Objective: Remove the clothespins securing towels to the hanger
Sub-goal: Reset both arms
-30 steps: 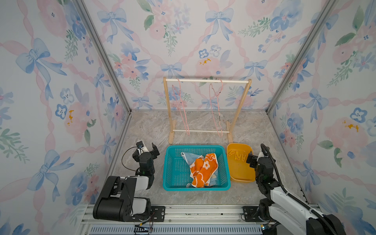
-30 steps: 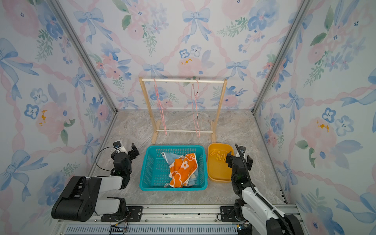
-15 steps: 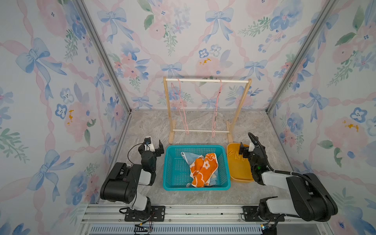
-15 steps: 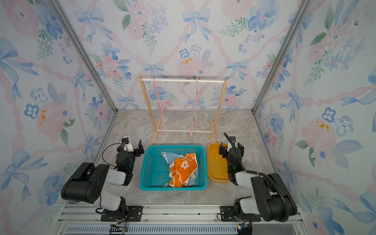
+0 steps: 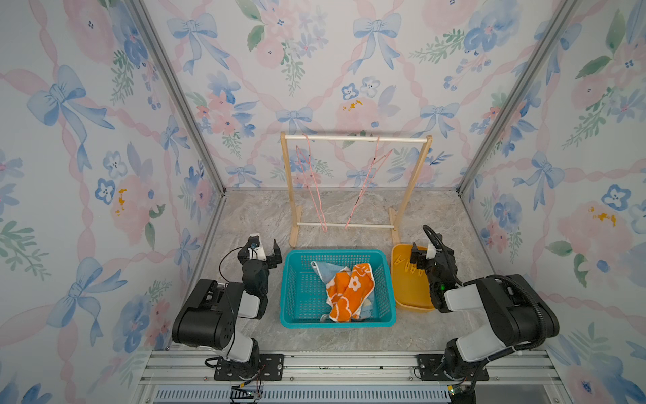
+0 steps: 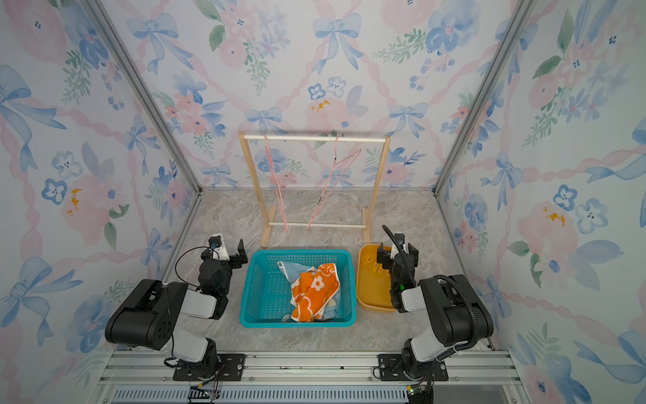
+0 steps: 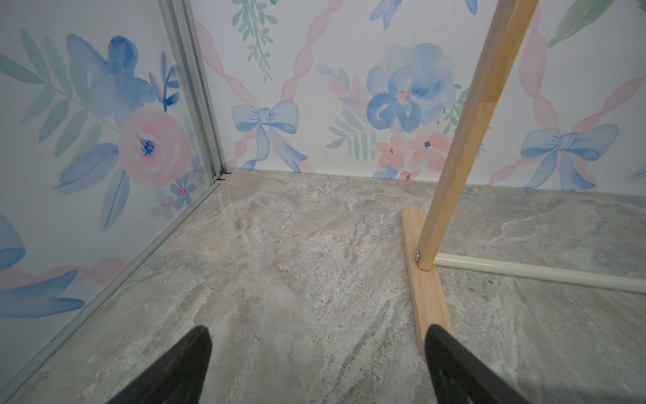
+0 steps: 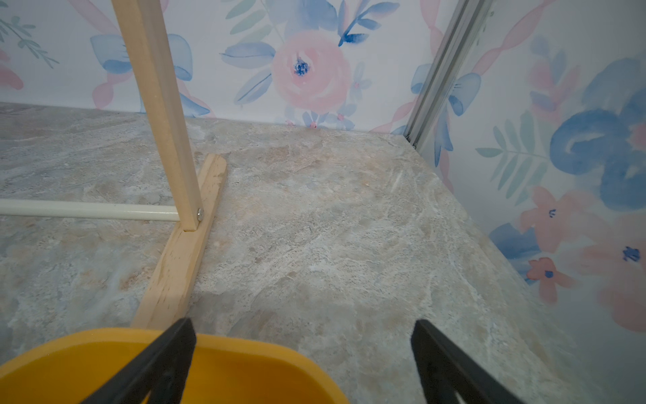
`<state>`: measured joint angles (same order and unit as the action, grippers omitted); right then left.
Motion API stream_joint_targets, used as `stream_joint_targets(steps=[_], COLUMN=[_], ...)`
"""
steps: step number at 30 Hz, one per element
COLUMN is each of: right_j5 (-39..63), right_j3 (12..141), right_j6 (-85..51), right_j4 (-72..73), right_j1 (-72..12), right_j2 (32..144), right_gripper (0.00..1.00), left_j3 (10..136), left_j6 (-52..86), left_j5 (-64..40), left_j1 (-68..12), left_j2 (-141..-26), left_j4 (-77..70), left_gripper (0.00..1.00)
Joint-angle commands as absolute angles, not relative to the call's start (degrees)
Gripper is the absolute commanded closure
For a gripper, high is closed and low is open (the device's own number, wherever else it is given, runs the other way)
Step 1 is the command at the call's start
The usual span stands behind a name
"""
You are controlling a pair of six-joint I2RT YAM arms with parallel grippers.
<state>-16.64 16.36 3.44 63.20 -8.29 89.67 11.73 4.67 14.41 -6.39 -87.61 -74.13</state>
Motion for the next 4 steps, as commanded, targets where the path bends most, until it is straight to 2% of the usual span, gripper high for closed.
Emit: stream_joint_targets(steps=[1,4], right_j5=[-16.02,-16.42], right_j3=[16.29,15.96], right_j6=[2.24,1.92], right_j4=[64.74,65.24], right_j1=[-7.39,-7.16], right_j2=[89.3,89.24], right_gripper=[0.02,0.02], left_j3=[11.17,11.12], left_j6=[3.52,3.45], left_j5=[13.72,13.79], left_j1=[-6.65,-6.66], left_j2=[-88.2,-88.11], left_j4=[-75.45,-75.46], left_gripper=[0.02,0.02])
